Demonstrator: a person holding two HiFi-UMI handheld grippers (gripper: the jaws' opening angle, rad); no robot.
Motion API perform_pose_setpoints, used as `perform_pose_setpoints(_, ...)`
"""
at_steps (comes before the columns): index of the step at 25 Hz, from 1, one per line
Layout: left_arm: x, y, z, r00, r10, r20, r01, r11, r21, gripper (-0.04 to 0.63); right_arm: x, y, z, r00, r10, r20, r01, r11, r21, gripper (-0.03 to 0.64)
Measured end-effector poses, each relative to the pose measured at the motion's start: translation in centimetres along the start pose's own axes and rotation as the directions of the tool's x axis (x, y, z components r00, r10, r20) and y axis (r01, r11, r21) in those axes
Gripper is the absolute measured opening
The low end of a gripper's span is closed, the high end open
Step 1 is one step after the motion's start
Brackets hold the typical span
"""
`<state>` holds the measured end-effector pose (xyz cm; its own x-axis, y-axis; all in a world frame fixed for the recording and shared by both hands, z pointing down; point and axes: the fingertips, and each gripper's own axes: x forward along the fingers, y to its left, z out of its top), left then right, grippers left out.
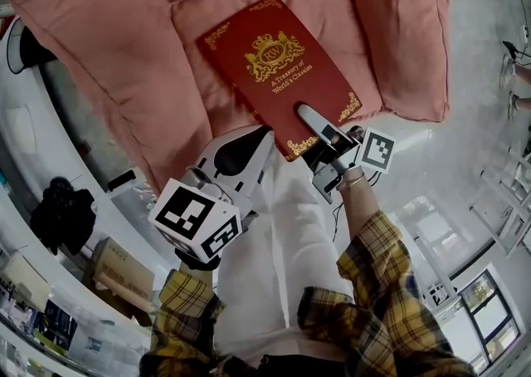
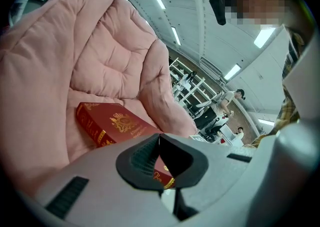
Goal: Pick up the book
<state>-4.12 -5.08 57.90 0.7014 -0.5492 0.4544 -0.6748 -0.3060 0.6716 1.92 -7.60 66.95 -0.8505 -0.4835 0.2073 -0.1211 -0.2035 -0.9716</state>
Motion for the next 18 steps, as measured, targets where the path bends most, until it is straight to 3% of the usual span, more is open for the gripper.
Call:
perform_pose_setpoints(8,-1.1,-1.0,2.6,0.999,0.007,0.041,-0.007,1.000,0.017,0.005,-0.9,2.7,-1.2,0.998,-0.043,0.054,0.041,0.999,0.032,0.256)
perform_pose_setpoints(18,-2.7,-4.7,8.8,0.994,0.000,0.112,-0.008,0.998,0.063,0.005,-0.8,10.9,-0.4,0.999,-0.022,0.026,0.023,0.999,-0.044,0.254)
